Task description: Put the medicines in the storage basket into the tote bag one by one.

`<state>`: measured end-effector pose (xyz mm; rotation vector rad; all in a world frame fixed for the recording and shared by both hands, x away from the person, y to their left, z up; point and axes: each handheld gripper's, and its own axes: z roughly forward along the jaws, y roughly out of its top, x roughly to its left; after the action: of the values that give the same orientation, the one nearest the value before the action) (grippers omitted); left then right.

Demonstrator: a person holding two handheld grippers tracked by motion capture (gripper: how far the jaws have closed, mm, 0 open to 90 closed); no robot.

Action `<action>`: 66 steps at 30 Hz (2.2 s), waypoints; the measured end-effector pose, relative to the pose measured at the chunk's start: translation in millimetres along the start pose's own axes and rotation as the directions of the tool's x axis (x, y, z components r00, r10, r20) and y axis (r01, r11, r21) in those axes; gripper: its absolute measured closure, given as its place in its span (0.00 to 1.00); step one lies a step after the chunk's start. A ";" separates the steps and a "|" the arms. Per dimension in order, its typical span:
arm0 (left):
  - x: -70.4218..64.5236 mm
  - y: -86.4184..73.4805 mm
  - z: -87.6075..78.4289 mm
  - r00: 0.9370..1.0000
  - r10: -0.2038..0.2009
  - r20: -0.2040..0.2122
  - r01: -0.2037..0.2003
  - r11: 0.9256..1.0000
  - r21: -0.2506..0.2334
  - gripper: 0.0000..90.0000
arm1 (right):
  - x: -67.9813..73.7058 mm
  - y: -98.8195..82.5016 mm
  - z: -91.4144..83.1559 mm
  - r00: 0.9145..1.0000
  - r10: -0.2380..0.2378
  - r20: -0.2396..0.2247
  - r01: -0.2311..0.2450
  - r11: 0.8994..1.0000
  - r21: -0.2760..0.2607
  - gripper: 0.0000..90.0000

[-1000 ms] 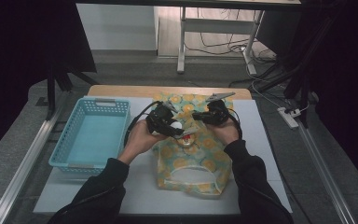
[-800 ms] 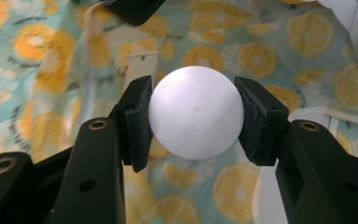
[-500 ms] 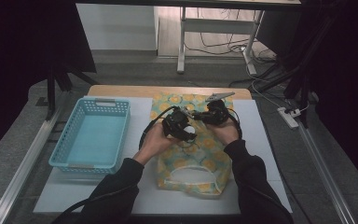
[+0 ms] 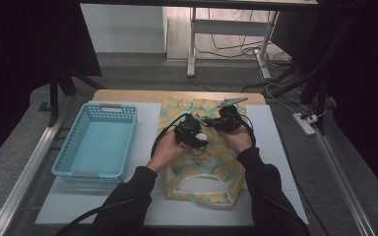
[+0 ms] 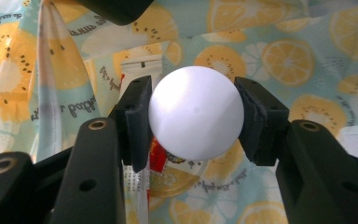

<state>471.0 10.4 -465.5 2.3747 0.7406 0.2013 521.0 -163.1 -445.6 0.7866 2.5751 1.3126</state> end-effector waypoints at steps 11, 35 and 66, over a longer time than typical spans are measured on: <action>2.6 0.3 6.6 1.000 -0.004 -0.018 0.004 1.000 0.006 0.56 | 0.4 -1.2 1.0 1.000 0.001 0.000 -0.001 1.000 0.001 1.00; -7.1 -4.4 -33.6 1.000 -0.003 0.003 0.003 0.996 -0.092 0.18 | -0.6 -2.4 -4.4 1.000 0.002 -0.002 -0.002 1.000 -0.010 1.00; -39.1 -48.3 -68.6 0.989 0.009 0.146 0.019 0.982 -0.189 0.00 | 6.6 -1.0 -7.5 1.000 -0.012 -0.012 0.011 1.000 -0.016 1.00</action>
<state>394.7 56.0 -439.6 2.1797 0.6286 0.0894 512.4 -165.5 -441.2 0.7623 2.5718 1.3367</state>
